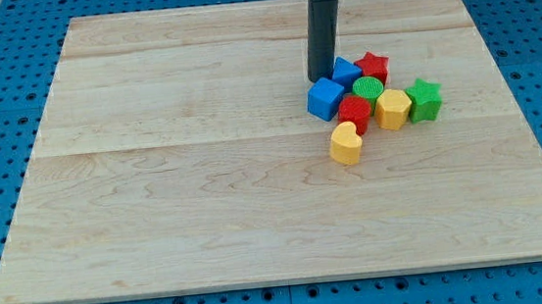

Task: Push the red star towards the center left

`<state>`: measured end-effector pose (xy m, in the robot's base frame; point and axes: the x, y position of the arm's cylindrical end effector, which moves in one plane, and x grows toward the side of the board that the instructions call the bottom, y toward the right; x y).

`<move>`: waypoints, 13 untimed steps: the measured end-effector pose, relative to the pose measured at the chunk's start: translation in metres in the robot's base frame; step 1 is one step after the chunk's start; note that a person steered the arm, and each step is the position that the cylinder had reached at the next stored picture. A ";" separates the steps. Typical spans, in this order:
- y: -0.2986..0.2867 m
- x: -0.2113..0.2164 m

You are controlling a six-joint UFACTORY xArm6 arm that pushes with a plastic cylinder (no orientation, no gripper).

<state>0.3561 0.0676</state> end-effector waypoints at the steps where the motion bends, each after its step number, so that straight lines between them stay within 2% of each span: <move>1: 0.006 0.000; 3: 0.003 -0.061; 4: 0.018 -0.078; 6: 0.105 -0.009; 7: 0.103 0.020; 8: 0.087 0.055; 9: 0.038 0.064; 11: -0.017 0.036; 12: -0.072 0.038; 13: -0.096 0.048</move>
<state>0.4044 -0.0287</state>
